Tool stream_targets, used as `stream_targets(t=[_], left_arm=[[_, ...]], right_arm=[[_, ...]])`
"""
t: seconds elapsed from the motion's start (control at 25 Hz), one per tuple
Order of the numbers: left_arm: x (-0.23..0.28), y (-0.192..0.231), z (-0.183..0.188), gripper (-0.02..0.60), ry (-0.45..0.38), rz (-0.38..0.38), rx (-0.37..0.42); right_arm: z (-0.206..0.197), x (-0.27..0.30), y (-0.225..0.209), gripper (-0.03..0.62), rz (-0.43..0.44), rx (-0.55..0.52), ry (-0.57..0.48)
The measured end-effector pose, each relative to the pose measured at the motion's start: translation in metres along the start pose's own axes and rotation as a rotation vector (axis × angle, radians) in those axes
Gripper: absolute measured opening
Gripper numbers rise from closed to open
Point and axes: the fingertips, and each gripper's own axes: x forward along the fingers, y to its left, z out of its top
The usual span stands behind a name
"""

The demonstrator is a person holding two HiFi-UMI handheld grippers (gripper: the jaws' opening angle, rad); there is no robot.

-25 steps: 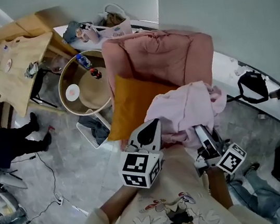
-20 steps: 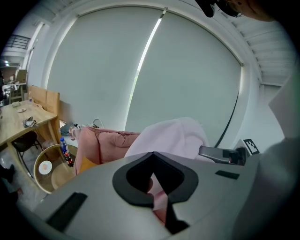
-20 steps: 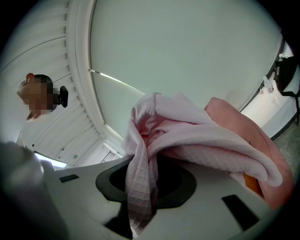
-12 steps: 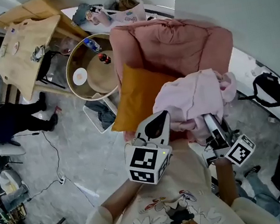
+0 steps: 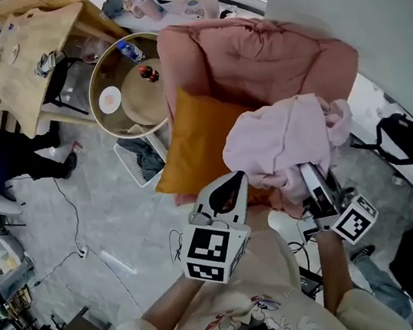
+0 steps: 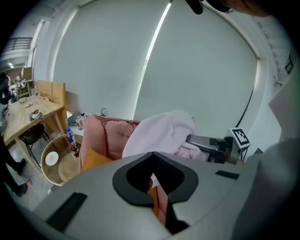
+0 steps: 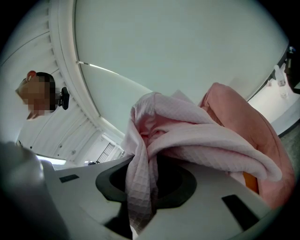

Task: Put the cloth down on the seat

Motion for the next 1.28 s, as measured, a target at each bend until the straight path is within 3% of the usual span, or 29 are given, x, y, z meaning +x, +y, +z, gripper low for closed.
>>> stream_targets(t=[0.4,0.64,1.28], left_arm=[[0.034,0.012,-0.020,0.003,0.040,0.017,-0.043],[0.069,0.012,-0.033,0.003,0.064,-0.015,-0.053],[0.136,0.016,-0.062,0.003,0.116,-0.032,-0.068]], right_arm=[[-0.002,0.027,-0.039,0.121,-0.007,0.017,0.088],[-0.001,0.050,-0.066,0.121,-0.023,0.014,0.130],[0.000,0.065,-0.135,0.121,-0.054,0.028,0.136]])
